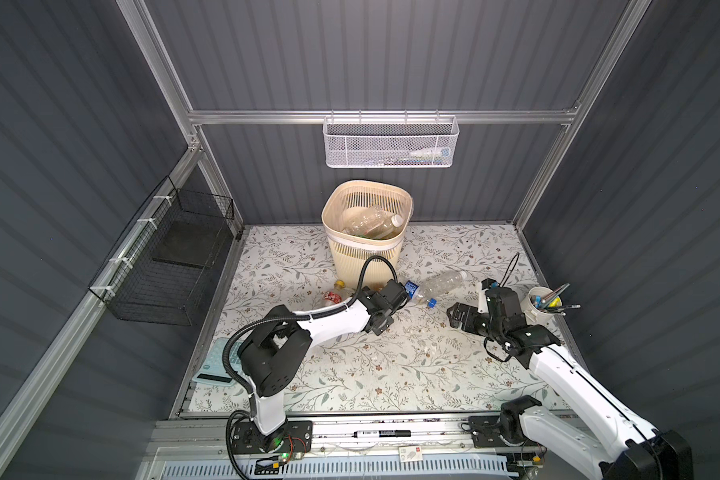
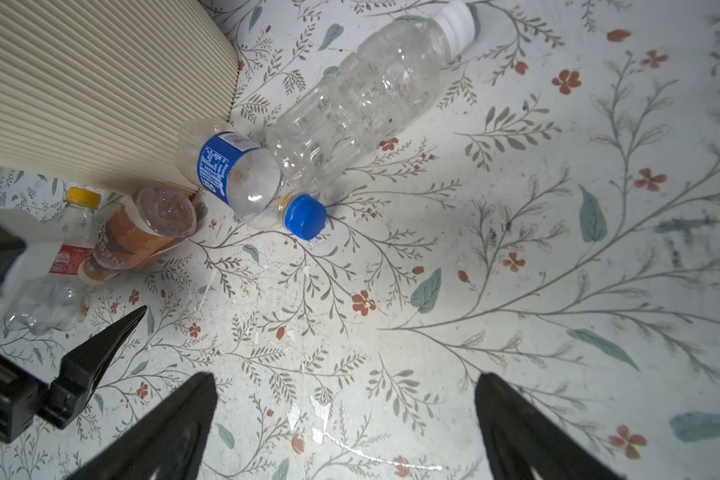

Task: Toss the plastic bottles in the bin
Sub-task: 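Grasp the brown Nescafe bottle with the left gripper while the right gripper withdraws, then lift the Nescafe bottle with the left gripper and drop it into the bin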

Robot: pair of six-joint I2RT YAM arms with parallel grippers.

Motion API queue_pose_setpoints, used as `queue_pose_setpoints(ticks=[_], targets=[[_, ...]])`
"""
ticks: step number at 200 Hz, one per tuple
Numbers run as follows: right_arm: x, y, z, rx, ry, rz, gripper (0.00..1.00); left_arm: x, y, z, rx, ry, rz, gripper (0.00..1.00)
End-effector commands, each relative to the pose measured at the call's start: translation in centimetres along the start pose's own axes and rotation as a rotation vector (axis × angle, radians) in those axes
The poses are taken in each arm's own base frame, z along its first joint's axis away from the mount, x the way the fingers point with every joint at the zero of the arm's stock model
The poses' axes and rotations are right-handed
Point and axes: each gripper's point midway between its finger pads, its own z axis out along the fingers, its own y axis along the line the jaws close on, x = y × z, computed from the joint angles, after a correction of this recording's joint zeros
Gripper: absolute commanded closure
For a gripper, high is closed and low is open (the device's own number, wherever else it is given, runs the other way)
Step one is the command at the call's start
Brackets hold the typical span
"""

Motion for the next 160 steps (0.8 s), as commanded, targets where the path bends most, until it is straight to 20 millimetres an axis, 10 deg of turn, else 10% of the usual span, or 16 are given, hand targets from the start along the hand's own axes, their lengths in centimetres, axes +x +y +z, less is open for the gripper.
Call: queue_pose_setpoints(ticks=[1, 90, 160], targets=[[0.1, -0.1, -0.2, -0.013, -0.017, 0.013, 0.01, -1.8, 0.5, 1.0, -0.054, -0.021, 0.046, 0.04], [1.9, -0.8, -0.3, -0.007, 0.040, -0.025, 0.01, -1.2, -0.4, 4.7, -0.055, 0.055, 0.079, 0.18], [1.8, -0.7, 0.1, -0.025, 0.052, -0.024, 0.01, 0.3, -2.2, 1.5, 0.105, 0.011, 0.025, 0.48]])
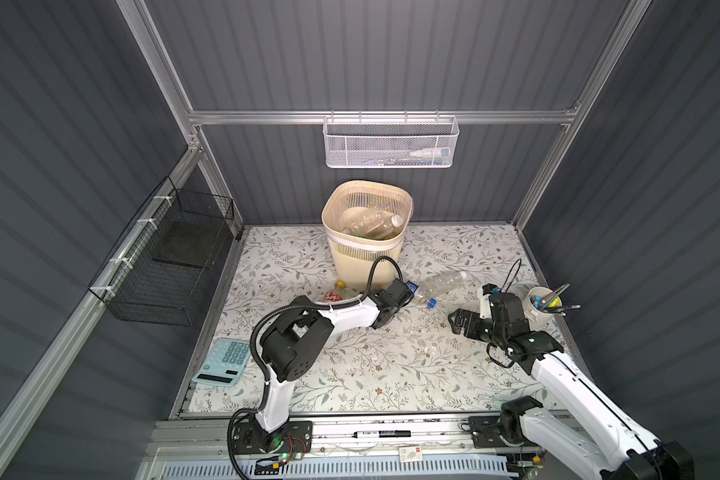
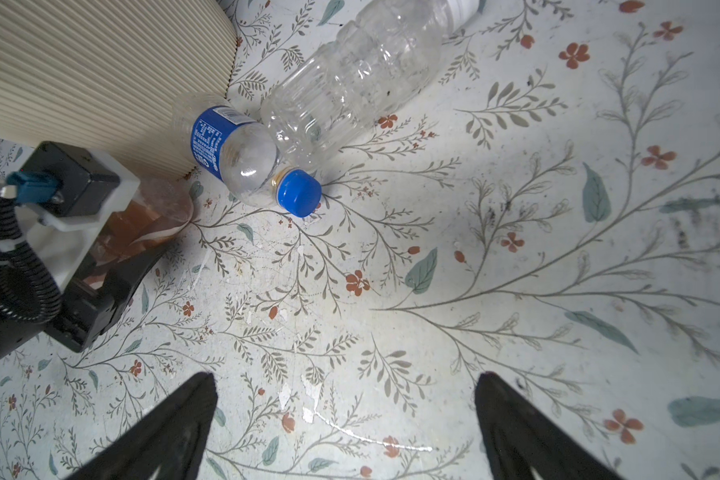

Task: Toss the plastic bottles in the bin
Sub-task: 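Lift the Nescafe bottle with the left gripper and drop it into the bin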

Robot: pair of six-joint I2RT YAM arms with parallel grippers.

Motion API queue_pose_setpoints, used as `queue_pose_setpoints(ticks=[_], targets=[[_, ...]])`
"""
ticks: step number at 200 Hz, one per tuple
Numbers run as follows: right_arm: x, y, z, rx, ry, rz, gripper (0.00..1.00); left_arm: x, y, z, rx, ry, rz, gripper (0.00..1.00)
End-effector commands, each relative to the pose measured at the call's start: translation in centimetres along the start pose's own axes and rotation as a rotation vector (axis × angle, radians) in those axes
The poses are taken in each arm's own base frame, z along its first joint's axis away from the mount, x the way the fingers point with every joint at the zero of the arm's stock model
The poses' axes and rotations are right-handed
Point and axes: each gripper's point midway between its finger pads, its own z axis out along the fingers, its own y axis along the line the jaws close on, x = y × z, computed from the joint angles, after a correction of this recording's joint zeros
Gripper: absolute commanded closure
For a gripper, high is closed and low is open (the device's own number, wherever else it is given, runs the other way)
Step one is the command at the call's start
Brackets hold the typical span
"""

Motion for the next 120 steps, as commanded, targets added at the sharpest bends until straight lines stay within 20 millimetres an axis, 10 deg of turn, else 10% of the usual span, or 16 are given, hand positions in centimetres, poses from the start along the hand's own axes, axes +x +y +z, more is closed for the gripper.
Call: queue_pose_setpoints(ticks=[1, 61, 87, 120], targets=[[0.6, -0.1, 0.3, -0.007, 0.027, -0.007, 0.01, 1.0, -1.5, -1.8, 0.114, -0.009, -0.016, 0.49], [0.0, 0.2, 0.8, -0.024, 0.024, 0.003, 0.01, -0.5, 0.7, -8.7, 0.148, -0.183, -0.182, 0.63], [-0.8, 0.4, 0.4, -0.025, 0.012, -0.008, 0.01, -3.9, 4.9, -17.6, 0.038, -0.450, -0.254, 0.65], [-2.1, 0.9, -0.2, -0.033, -0.019, -0.012, 0.01, -5.2, 14.9, -31.3, -0.129, -0.850, -0.494, 0.65]])
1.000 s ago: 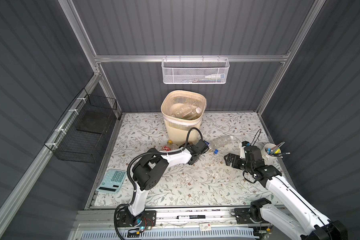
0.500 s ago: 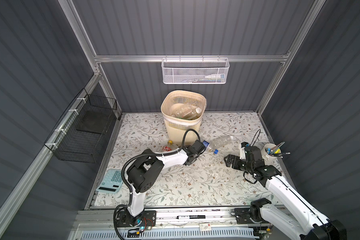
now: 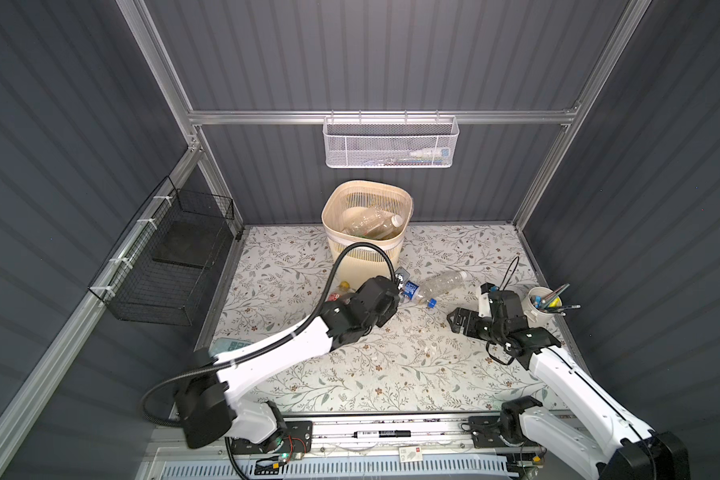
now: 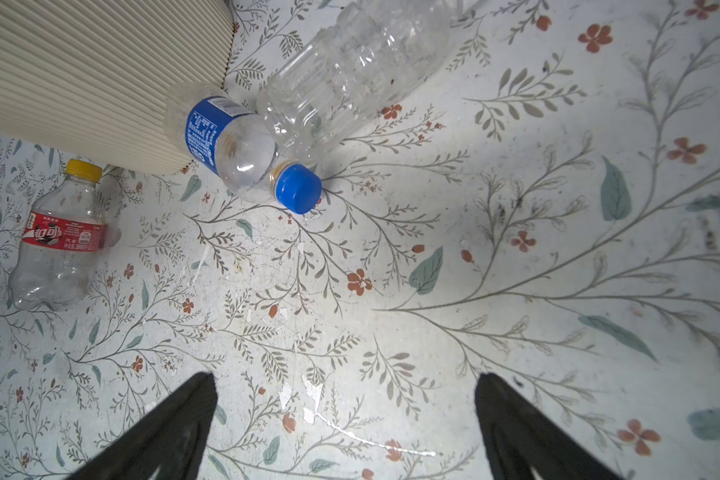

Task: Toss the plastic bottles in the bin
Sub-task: 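Lift the Nescafe bottle with the left gripper and drop it into the bin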

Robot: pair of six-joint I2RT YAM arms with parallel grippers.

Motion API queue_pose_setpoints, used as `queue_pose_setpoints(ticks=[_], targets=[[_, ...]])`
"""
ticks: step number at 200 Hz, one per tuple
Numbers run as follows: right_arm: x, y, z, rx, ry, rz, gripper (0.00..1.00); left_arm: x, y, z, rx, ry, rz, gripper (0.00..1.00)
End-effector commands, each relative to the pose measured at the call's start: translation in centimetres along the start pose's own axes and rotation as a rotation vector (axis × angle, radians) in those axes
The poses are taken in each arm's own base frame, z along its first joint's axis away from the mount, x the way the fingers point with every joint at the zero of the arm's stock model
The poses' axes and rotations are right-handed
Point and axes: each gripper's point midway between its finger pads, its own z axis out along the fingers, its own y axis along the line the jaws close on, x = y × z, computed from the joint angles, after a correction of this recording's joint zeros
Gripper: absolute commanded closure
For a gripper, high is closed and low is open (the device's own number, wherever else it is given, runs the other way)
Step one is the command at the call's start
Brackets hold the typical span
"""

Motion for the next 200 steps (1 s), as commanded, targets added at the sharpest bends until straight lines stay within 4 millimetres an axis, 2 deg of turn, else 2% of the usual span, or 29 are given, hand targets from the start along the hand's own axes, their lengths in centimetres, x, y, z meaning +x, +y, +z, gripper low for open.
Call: queue_pose_setpoints(ticks=[1, 11, 26, 40, 61, 69, 77, 90, 101, 103, 109, 113, 120, 130, 134, 137, 158, 176, 200], targets=[[-1.9, 0.9, -0.8, -0.022, -0.044, -0.017, 0.01, -8.0, 6.9, -7.3, -0.164, -0.318, -0.166, 0.65], [-2.1, 1.0, -0.9, -0.027, -0.049, -0.013, 0.01, -10.2, 8.9, -10.5, -0.190, -0.444, -0.222, 0.65], [-2.2, 1.2, -1.0, -0.038, -0.054, 0.002, 0.01, -12.3, 10.9, -14.1, -0.217, -0.589, -0.269, 0.65], [-2.2, 1.5, -1.0, -0.054, -0.054, 0.014, 0.01, -13.8, 11.6, -15.6, -0.230, -0.676, -0.271, 0.63], [-2.3, 2.1, -1.0, -0.091, -0.053, 0.020, 0.01, -15.7, 12.3, -15.5, -0.277, -0.782, -0.328, 0.56], [-2.3, 2.5, -1.1, -0.108, -0.050, 0.016, 0.01, -16.3, 12.5, -14.6, -0.272, -0.818, -0.354, 0.55], [-2.5, 2.7, -1.1, -0.118, -0.048, 0.013, 0.01, -16.6, 13.3, -12.8, -0.239, -0.823, -0.394, 0.54], [-2.7, 3.0, -1.2, -0.127, -0.044, 0.010, 0.01, -16.6, 15.3, -8.4, -0.137, -0.763, -0.495, 0.53], [-2.9, 3.3, -1.3, -0.135, -0.041, 0.003, 0.01, -16.2, 16.2, -3.4, -0.062, -0.649, -0.575, 0.50], [-3.0, 3.4, -1.3, -0.138, -0.040, 0.001, 0.01, -16.7, 16.6, -3.3, -0.054, -0.641, -0.589, 0.49], [-3.0, 3.5, -1.4, -0.142, -0.035, -0.007, 0.01, -16.5, 16.1, -0.7, 0.005, -0.556, -0.597, 0.46], [-3.0, 3.6, -1.5, -0.145, -0.031, -0.012, 0.01, -17.1, 15.9, 0.1, 0.029, -0.521, -0.599, 0.41], [-3.2, 3.9, -1.7, -0.150, -0.034, -0.025, 0.01, -17.2, 15.2, 1.8, 0.059, -0.444, -0.601, 0.26], [-2.6, 3.5, -1.9, -0.131, -0.009, -0.032, 0.01, -17.5, 14.8, 2.8, 0.086, -0.365, -0.612, 0.12], [-2.6, 3.3, -2.0, -0.122, -0.010, -0.031, 0.01, -17.7, 14.9, 2.7, 0.091, -0.354, -0.616, 0.03], [-2.5, 3.2, -2.1, -0.120, -0.011, -0.033, 0.01, -17.8, 14.8, 2.7, 0.095, -0.350, -0.617, 0.00], [-2.1, 2.6, -2.5, -0.105, -0.035, -0.030, 0.01, -18.9, 16.1, -0.8, 0.074, -0.481, -0.673, 0.00], [-1.8, 2.2, -2.5, -0.095, -0.049, -0.028, 0.01, -17.5, 17.6, -3.8, -0.014, -0.547, -0.711, 0.00], [-2.0, 2.1, -2.3, -0.079, -0.034, -0.057, 0.01, -14.6, 18.5, -6.1, -0.110, -0.509, -0.698, 0.00]])
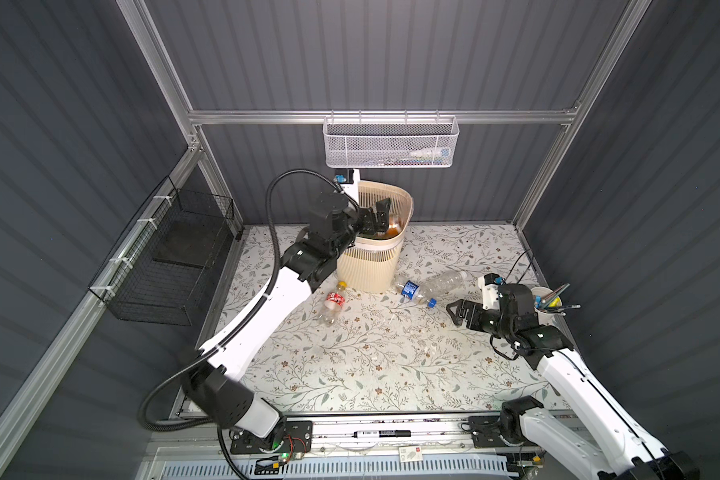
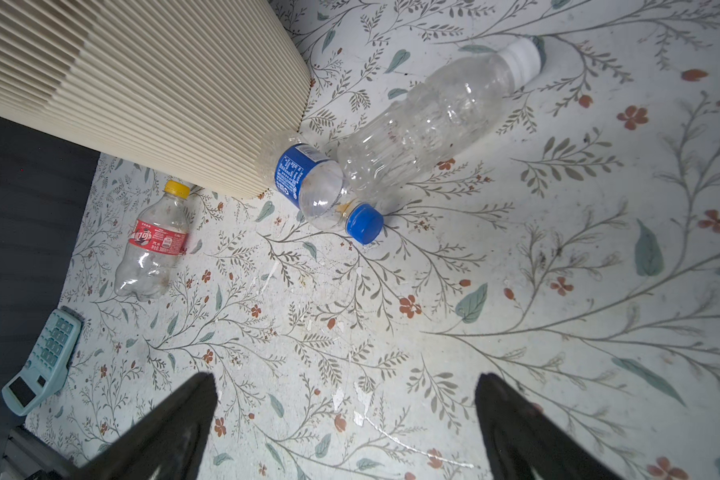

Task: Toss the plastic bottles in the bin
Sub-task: 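Lift the Nescafe bottle with the left gripper and drop it into the bin, then grasp the blue Pepsi bottle with the right gripper while the left gripper approaches another bottle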

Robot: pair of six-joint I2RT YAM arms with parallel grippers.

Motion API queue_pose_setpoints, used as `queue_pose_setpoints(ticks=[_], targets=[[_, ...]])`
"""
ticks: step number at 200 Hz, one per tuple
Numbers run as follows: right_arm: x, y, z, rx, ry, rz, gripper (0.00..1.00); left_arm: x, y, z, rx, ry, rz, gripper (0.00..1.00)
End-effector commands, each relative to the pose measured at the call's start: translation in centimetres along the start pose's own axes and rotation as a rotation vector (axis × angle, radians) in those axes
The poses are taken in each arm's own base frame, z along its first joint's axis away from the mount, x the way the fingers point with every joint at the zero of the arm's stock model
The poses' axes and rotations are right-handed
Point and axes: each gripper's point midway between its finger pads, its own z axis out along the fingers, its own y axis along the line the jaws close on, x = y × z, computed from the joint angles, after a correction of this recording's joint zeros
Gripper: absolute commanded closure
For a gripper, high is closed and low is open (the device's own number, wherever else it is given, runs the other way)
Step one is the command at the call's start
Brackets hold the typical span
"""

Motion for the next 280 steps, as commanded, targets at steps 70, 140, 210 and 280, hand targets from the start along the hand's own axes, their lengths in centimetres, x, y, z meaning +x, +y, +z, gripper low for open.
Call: queue_pose_setpoints(ticks=[70, 140, 210, 280], targets=[[-2.2, 0.9, 3.2, 0.129, 0.105, -0.311, 0.01, 8.6, 11.6, -11.1, -0.524, 0.161, -0.023, 0.00], [-2.3, 4.1, 10.0, 0.149, 0.274, -0.635, 0.09, 21.8, 16.2, -15.3, -0.735, 0.499, -0.107, 0.00], [-2.4, 5.3, 15.0, 0.180, 0.299, -0.846, 0.10, 28.4, 16.7, -14.9, -0.749, 0.697, -0.115, 0.00], [-1.5, 6.7, 18.1, 0.068, 0.337, -0.822, 0.17, 31.0, 16.4, -16.0, -0.716, 0.764, -0.145, 0.00]])
